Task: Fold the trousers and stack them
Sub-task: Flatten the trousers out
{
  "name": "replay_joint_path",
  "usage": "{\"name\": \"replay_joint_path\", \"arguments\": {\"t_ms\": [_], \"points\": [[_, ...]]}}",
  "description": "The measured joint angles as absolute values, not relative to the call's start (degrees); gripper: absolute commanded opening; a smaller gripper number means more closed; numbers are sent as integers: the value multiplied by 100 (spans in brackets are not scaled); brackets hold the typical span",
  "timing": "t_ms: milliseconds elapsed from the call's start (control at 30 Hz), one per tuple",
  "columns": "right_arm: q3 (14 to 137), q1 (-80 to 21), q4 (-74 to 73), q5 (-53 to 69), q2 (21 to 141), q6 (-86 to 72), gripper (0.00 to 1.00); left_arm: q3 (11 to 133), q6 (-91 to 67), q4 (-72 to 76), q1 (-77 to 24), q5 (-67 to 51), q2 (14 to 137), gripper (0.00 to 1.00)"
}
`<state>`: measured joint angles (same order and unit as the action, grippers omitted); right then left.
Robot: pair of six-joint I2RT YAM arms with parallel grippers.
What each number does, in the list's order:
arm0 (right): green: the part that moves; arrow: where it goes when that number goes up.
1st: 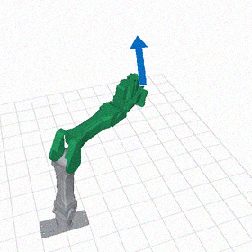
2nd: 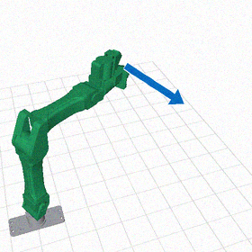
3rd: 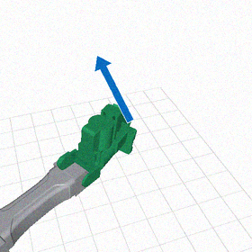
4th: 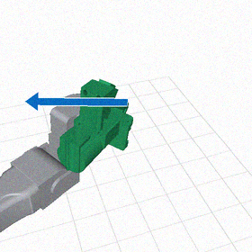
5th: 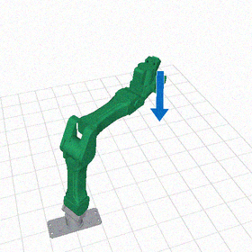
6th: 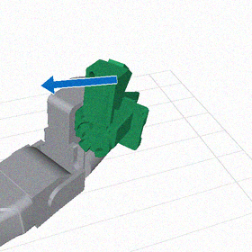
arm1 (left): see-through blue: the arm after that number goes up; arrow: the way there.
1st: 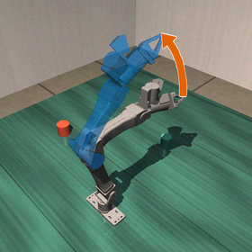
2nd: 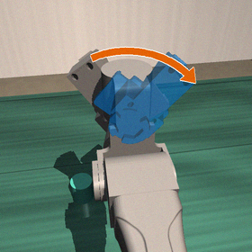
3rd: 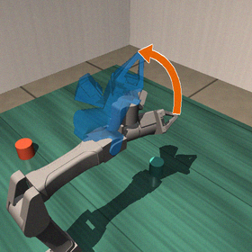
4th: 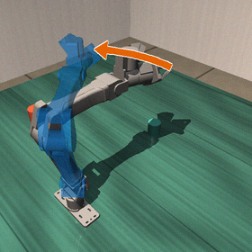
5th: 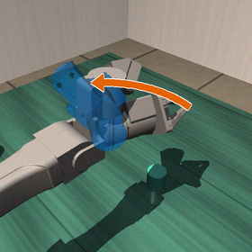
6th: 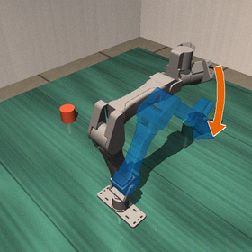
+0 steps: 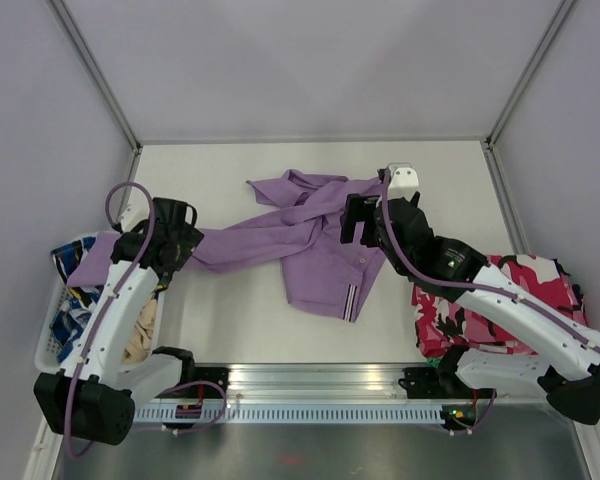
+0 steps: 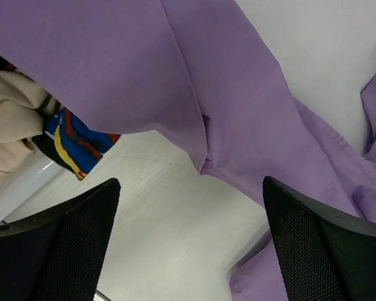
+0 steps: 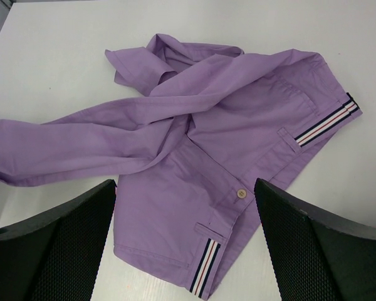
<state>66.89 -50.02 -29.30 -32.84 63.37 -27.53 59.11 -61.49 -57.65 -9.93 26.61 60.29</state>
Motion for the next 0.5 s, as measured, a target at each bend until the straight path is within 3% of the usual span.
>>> {"name": "replay_joint_path", "arguments": {"t_ms": [200, 500], "points": [[6689, -4917, -2912, -3297, 6451, -2709, 98, 6029, -6204, -5356, -961, 2062, 6665, 100], [6552, -3671, -2877, -2449, 6914, -3024, 98, 7137, -6709, -4871, -961, 1782, 8381, 100]]}}
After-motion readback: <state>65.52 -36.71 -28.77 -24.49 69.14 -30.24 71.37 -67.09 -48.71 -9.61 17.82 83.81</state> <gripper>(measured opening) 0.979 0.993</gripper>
